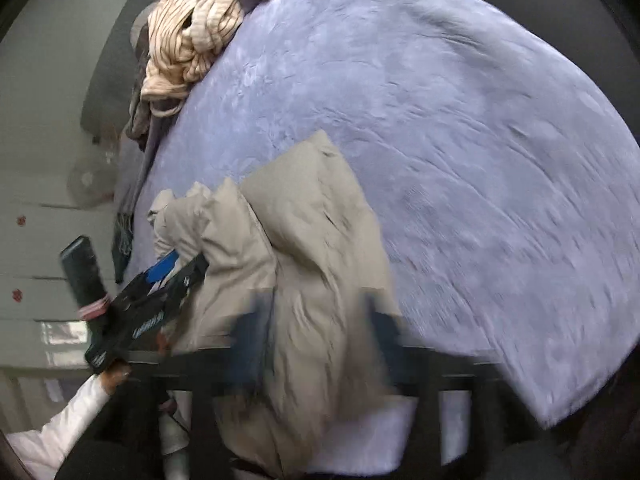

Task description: Fold large clothes

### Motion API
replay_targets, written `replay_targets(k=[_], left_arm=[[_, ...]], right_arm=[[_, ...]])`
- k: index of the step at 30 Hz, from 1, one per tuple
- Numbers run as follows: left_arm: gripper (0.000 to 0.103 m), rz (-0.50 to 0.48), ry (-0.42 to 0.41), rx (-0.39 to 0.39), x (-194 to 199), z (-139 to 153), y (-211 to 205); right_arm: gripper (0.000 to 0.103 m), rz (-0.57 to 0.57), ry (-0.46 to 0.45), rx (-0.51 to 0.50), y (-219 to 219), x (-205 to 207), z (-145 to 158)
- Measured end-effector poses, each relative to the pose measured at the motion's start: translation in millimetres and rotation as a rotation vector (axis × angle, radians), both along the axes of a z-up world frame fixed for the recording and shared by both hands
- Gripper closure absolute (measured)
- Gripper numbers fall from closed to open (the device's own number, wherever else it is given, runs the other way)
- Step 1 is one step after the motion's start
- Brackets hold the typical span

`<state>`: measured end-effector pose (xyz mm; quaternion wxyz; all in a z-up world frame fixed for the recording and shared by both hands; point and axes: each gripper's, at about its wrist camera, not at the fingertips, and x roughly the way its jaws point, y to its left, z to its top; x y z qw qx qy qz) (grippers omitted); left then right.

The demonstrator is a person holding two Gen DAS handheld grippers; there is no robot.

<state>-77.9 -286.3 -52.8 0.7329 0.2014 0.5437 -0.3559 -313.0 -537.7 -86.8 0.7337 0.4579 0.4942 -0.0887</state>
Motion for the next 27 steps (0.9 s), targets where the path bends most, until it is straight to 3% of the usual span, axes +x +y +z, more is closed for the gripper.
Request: replay_targets(k=[4, 6, 7, 8, 9, 11, 15, 17, 21, 22, 23, 24, 27], left_arm=[[0.01, 0.011, -0.01, 0.004, -2.2, -0.9, -1.5], [0.01, 0.019, -0.013, 0.008, -2.6, -0.9, -2.2], [0.01, 0.024, -0.014, 0.012, -2.9, -0.6, -2.9], [0.01, 0.026, -0.015, 0.015, -3.1, -0.2, -3.2], [0.01, 0.032, -0.016, 0.018, -3.8, 0.6, -4.3], [0.01, 0.044, -0.022, 0.023, -7.0, 2.3, -7.5], [0.01, 0.057, -0.045, 0.02, -20.7, 1.4, -24.0], [0.01, 0.053, -0.073, 0.039, -25.5, -0.7, -30.6], [0.01, 0.087, -0.048, 0.029, -19.6, -2.8, -24.8], [0.008, 0.09, -0.049, 0.031, -18.9, -3.2, -23.5], [0.008, 0.09, -0.049, 0.031, -19.1, -3.7, -23.3], [0.008, 0.089, -0.05, 0.032, -19.1, -4.1, -23.7], [0.008, 0.091, -0.043, 0.042, -17.8, -1.1, -24.4]], right_arm=[[0.028, 0.04, -0.026, 0.124, 14.5, -27.4, -2.0], [0.028, 0.035, -0.034, 0.274, 25.9, -37.0, -19.3], [0.043, 0.03, -0.034, 0.304, 30.3, -37.1, -26.4], [0.083, 0.023, -0.032, 0.337, 34.9, -36.1, -34.3], [0.091, 0.031, 0.004, 0.334, 38.2, -32.9, -40.0], [0.092, 0.093, 0.064, 0.24, 42.5, -22.5, -40.9], [0.092, 0.298, 0.16, -0.033, 51.3, -10.5, -37.1], [0.092, 0.281, 0.174, -0.049, 43.6, -13.4, -42.1], [0.084, 0.198, -0.001, -0.034, 27.2, -33.0, -1.8], [0.067, 0.206, -0.033, -0.032, 26.3, -34.1, 6.1], [0.042, 0.225, -0.075, -0.019, 25.2, -33.0, 16.1], [0.035, 0.244, -0.107, -0.008, 24.9, -29.0, 22.2], [0.034, 0.315, -0.128, 0.034, 32.6, 0.8, 18.3]])
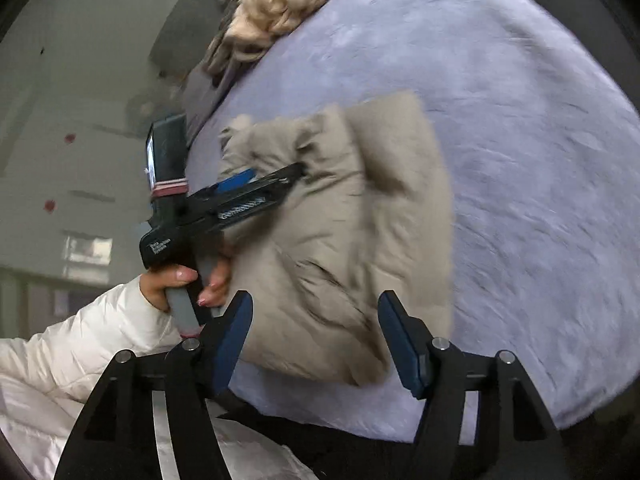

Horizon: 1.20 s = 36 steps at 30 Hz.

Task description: Fold large clothes

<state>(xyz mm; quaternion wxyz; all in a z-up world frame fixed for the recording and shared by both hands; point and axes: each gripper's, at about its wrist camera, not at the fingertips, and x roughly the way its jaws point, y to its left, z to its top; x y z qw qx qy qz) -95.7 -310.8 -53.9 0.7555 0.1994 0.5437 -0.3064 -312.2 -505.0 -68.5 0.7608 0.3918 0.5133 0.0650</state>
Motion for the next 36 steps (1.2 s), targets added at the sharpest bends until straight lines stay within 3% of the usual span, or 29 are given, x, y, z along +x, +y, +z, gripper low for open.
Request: replay_targets(k=[6, 7, 10, 13, 16, 21, 26, 31, 36], left_arm=[[0.008, 0.084, 0.043, -0.066, 14.0, 31.2, 62.2], [0.008, 0.108, 0.054, -0.064, 15.9, 32.3, 76.9], [0.008, 0.184, 0.122, -0.049, 14.1, 22.1, 118.3], [0.001, 0.24, 0.196, -0.049, -0.9, 3.0, 143.1], [0.0, 0.247, 0.213, -0.073, -22.8, -9.1, 144.9], [0.0, 0.234, 0.238, -0.07, -41.6, -24.1, 135.3], [0.0, 0.207, 0.237, -0.044, -43.7, -20.2, 132.2], [0.0, 0.166, 0.184, -0.041, -45.2, -6.2, 137.8], [0.0, 0.16, 0.191, -0.05, -45.5, -1.3, 152.8]], right_arm=[[0.037, 0.088, 0.088, 0.003, 21.5, 35.4, -30.7], [0.042, 0.094, 0.091, -0.004, 22.2, 37.0, -30.5], [0.08, 0.131, 0.123, -0.047, 30.2, 47.9, -29.8], [0.085, 0.174, 0.174, -0.144, 49.5, 54.5, -35.0], [0.093, 0.225, 0.224, -0.261, 68.0, 49.7, -46.8], [0.094, 0.204, 0.256, -0.261, 71.4, 34.8, -70.8], [0.094, 0.188, 0.254, -0.251, 76.3, 29.8, -82.6], [0.094, 0.143, 0.259, -0.264, 93.8, 21.8, -77.6], [0.089, 0.05, 0.253, -0.292, 104.2, 6.1, -54.6]])
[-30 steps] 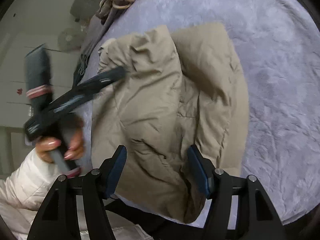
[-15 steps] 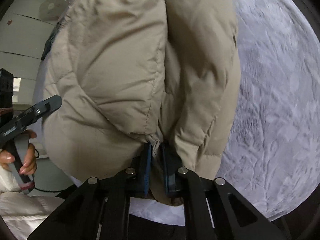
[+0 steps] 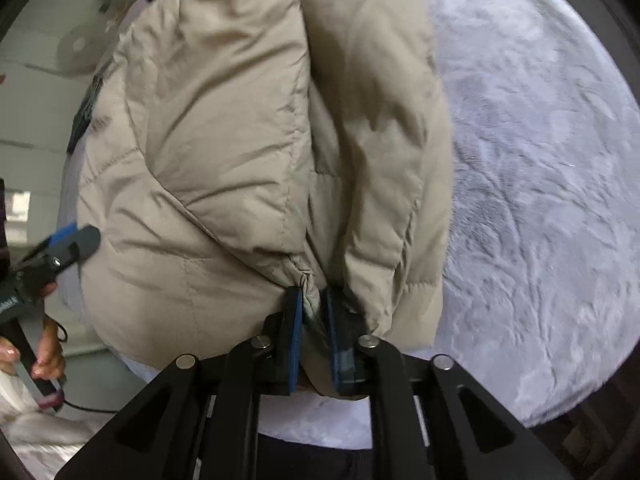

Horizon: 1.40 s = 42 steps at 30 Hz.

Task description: Fold large clothes

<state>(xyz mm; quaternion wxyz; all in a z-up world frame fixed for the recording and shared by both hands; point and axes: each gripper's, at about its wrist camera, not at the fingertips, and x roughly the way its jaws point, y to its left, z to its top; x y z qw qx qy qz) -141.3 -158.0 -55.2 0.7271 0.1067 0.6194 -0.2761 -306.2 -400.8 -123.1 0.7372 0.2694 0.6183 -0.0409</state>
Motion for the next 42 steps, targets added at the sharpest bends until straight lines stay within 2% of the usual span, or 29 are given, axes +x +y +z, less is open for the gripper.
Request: replay_targets(k=[7, 9, 11, 15, 18, 20, 23, 26, 34, 37, 42], left_arm=[[0.0, -0.02, -0.026, 0.001, -11.0, 13.0, 15.1], [0.0, -0.023, -0.036, -0.001, -10.8, 16.7, 20.3], [0.0, -0.025, -0.039, -0.008, -10.3, 19.4, 24.3], [0.0, -0.027, -0.044, -0.007, -12.8, 21.3, 29.9], [0.0, -0.032, -0.049, -0.009, -10.3, 21.9, 29.7], [0.0, -0.033, -0.05, -0.004, -7.8, 21.2, 30.1], [0.0, -0.019, -0.034, -0.013, -1.6, 19.3, 29.6], [0.0, 0.005, -0.014, -0.034, 7.3, 18.2, 28.8], [0.0, 0.072, 0.019, -0.012, 30.8, 12.4, 13.2], [0.0, 0.094, 0.031, -0.033, 38.9, 10.4, 9.1], [0.0, 0.104, 0.043, -0.038, 46.3, 4.6, 4.8]], right_arm=[[0.085, -0.09, -0.032, -0.085, 5.5, -14.0, 39.3], [0.08, -0.133, -0.048, -0.093, -3.2, -19.4, 53.2], [0.065, -0.173, -0.06, -0.095, -1.5, -26.7, 60.0], [0.058, -0.223, -0.079, -0.108, 2.3, -42.0, 75.8], [0.046, -0.237, -0.088, -0.118, 6.9, -46.0, 88.3], [0.04, -0.247, -0.095, -0.13, 2.4, -49.3, 87.2], [0.039, -0.257, -0.094, -0.116, -12.4, -49.3, 80.3], [0.038, -0.259, -0.093, -0.106, -26.1, -40.8, 75.2], [0.032, -0.217, -0.087, -0.056, -68.8, -1.5, 70.4], [0.024, -0.209, -0.086, -0.022, -83.4, 11.7, 65.3], [0.023, -0.2, -0.091, 0.026, -96.2, 21.1, 57.8]])
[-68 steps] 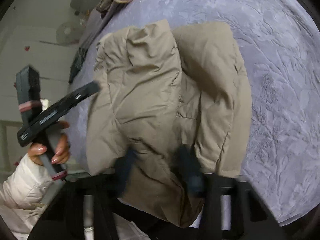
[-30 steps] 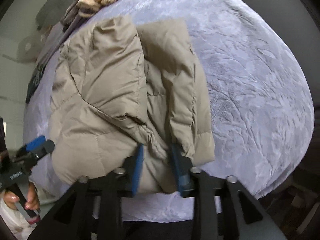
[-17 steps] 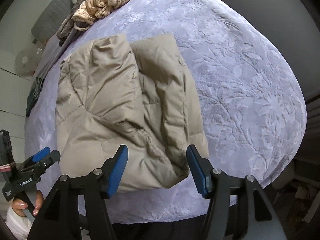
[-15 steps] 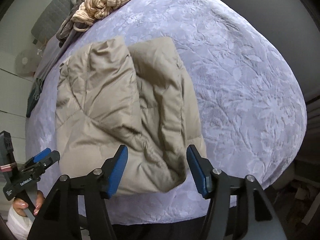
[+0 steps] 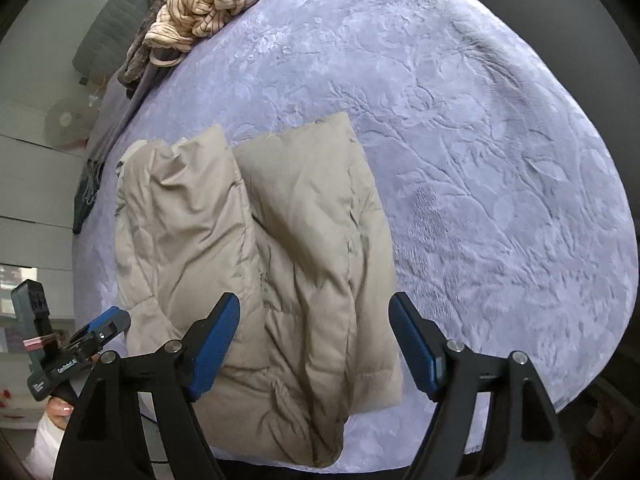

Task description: Fold large clothes

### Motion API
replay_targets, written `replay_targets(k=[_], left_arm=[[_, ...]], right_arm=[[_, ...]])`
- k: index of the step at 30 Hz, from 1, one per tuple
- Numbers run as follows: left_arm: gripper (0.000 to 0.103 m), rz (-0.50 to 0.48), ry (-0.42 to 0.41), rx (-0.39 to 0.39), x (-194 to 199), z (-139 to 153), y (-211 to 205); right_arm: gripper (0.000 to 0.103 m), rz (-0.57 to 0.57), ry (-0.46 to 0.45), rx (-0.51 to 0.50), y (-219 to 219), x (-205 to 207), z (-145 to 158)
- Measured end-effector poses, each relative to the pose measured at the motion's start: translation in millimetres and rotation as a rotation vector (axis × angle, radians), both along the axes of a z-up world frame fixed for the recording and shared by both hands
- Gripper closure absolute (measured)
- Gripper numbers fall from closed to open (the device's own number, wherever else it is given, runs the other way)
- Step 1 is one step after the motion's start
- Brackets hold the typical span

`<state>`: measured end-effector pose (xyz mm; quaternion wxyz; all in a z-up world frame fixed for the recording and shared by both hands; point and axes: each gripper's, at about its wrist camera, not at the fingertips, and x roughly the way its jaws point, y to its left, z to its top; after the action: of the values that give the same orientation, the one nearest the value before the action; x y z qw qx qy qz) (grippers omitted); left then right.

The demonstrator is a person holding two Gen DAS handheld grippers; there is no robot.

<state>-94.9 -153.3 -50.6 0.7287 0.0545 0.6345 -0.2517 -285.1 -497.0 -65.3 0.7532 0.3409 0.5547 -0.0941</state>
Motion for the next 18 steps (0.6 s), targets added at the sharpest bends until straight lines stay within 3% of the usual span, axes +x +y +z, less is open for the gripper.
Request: replay_targets(k=[3, 7, 9, 11, 14, 18], left_arm=[[0.0, -0.007, 0.006, -0.035, 7.0, -1.6, 2.7], [0.0, 0.034, 0.086, -0.101, 22.4, -15.8, 13.3], [0.0, 0.047, 0.103, -0.126, 28.7, -22.0, 16.9], [0.0, 0.058, 0.122, -0.157, 34.4, -27.9, 20.0], [0.0, 0.06, 0.218, -0.261, 45.6, -43.5, 25.8], [0.0, 0.11, 0.382, -0.455, 63.1, -70.1, 40.6]], right_arm=[[0.019, 0.0, -0.022, 0.059, -9.7, 2.3, -11.1], [0.018, -0.014, -0.041, 0.172, -26.6, 6.4, -31.8], [0.003, -0.019, -0.047, 0.208, -34.9, 9.2, -41.9], [0.0, -0.028, -0.061, 0.235, -43.0, 11.9, -53.2], [0.0, -0.046, -0.071, 0.309, -52.3, 15.8, -74.2], [0.0, -0.112, -0.097, 0.445, -63.2, 20.3, -105.6]])
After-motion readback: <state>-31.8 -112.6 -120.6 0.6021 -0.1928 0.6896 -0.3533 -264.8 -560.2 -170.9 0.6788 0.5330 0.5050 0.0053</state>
